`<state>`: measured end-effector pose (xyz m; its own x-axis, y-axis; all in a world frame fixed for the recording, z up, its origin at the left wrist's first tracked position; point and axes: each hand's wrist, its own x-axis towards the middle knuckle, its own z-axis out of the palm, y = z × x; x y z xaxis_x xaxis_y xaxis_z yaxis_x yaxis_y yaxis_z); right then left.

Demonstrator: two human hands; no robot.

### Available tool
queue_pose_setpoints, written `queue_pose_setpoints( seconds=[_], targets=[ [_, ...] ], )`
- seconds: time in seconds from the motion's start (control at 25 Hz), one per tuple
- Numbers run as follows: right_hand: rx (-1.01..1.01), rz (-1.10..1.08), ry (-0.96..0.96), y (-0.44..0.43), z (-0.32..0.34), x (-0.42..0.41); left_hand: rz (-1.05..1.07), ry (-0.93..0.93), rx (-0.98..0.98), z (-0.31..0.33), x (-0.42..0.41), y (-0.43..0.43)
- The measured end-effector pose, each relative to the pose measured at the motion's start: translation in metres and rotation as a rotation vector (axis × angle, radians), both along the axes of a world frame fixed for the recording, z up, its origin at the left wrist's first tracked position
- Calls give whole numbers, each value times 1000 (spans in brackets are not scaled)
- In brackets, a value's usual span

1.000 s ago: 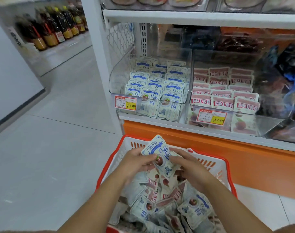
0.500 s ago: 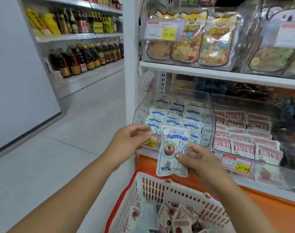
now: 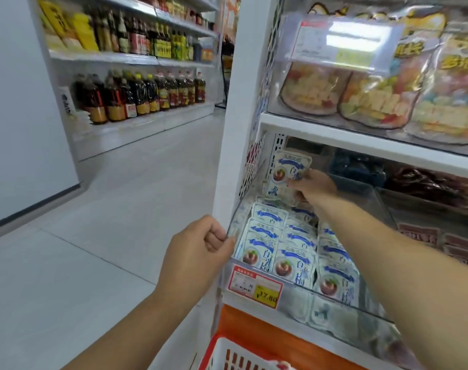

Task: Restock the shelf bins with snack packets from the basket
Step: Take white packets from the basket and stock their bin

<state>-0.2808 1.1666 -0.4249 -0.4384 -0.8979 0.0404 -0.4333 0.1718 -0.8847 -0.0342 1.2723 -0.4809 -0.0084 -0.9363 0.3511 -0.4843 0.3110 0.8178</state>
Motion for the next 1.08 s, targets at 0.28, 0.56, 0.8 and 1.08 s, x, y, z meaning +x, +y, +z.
queue_pose_setpoints(
  seconds=[0.28,0.56,0.8,1.08],
  targets=[
    [38,-54,258,-22,-31,8,-30,18,-15,-6,0,-4],
    [15,-65,8,-1,-25,12,-32,-45,-19,-5,3,-4],
    [-196,41,87,91,14,32,14,-73,23,-12,9,19],
    [-407,114,-173,268,-92,58,-199,-481,150,-83,-3,108]
  ],
)
